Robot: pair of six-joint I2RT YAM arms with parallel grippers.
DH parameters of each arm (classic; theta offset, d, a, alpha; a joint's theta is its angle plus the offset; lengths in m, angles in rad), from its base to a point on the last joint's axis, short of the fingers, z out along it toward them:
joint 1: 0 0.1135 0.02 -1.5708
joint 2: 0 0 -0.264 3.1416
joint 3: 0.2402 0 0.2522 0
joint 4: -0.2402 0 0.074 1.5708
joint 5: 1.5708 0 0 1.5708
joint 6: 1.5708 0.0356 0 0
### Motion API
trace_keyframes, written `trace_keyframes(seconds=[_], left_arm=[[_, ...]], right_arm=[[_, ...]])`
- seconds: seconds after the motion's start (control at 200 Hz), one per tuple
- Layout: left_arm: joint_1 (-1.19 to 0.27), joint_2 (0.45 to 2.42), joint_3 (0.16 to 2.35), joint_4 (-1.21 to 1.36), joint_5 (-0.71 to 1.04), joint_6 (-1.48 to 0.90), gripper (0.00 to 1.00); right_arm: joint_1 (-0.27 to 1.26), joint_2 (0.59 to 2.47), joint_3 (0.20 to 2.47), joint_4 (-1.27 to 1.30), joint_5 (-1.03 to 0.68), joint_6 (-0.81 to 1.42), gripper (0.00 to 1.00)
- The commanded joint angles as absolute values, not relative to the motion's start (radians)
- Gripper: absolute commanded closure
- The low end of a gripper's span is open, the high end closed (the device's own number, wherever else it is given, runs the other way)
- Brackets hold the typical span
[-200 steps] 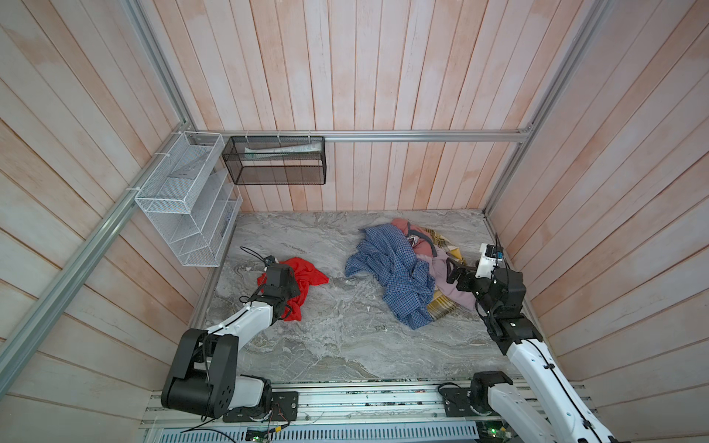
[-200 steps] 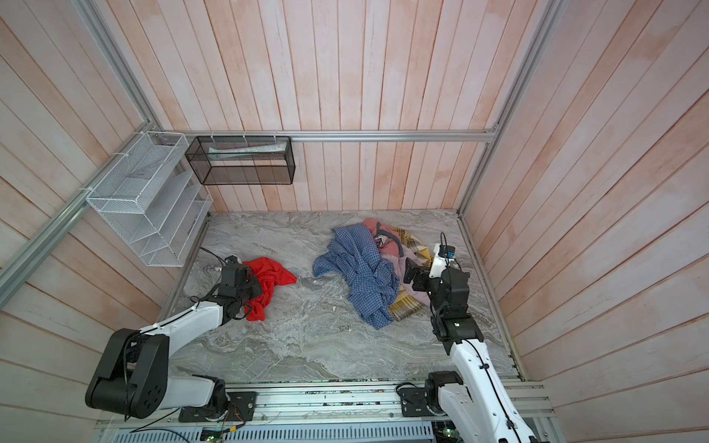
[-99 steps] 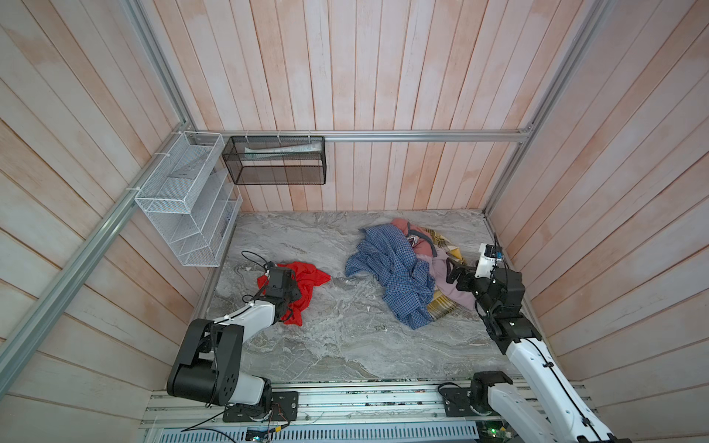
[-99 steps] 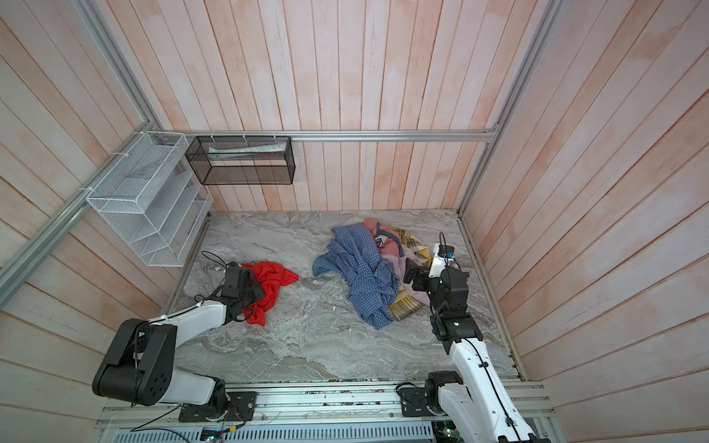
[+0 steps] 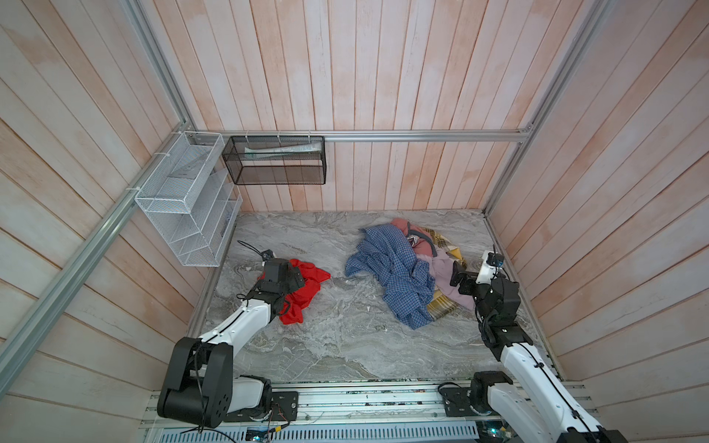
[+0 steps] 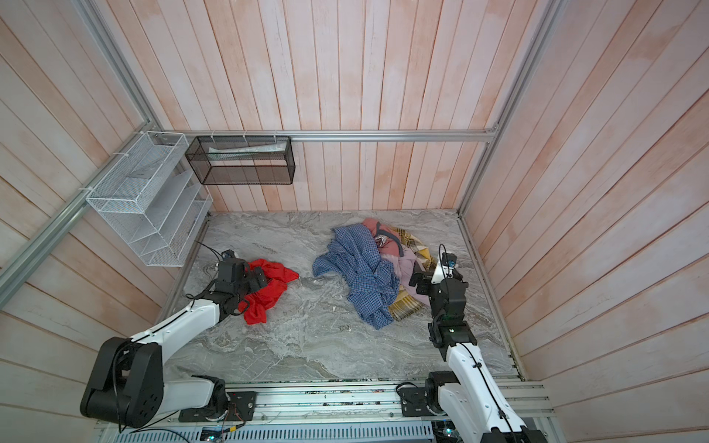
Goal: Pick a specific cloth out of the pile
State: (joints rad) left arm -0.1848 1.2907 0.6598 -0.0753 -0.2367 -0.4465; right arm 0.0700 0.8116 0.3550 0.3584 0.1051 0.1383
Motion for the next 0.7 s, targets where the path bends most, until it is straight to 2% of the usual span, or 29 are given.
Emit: trace_keyframes(seconds=[0.0, 0.135, 0.435, 0.695], left_arm=[[-0.189, 1.205, 0.651, -0.096, -0.293, -0.402, 0.0], [-0.193, 1.124, 0.62, -0.12, -0.359, -0.409, 0.0], [-0.201, 0.994, 0.566, -0.061, -0.428, -0.327, 0.0], [-0.2, 1.009, 0.521, 0.054, -0.569, -0.266, 0.0]], right_arm=[[0.063, 0.814, 0.3, 0.547, 0.179, 0.092, 0.02], [0.054, 0.852, 0.265, 0.643, 0.223, 0.083, 0.02], [0.045, 0.97, 0.216, 0.786, 0.21, 0.055, 0.02], [0.036, 1.12, 0.142, 1.007, 0.165, 0.034, 0.02]])
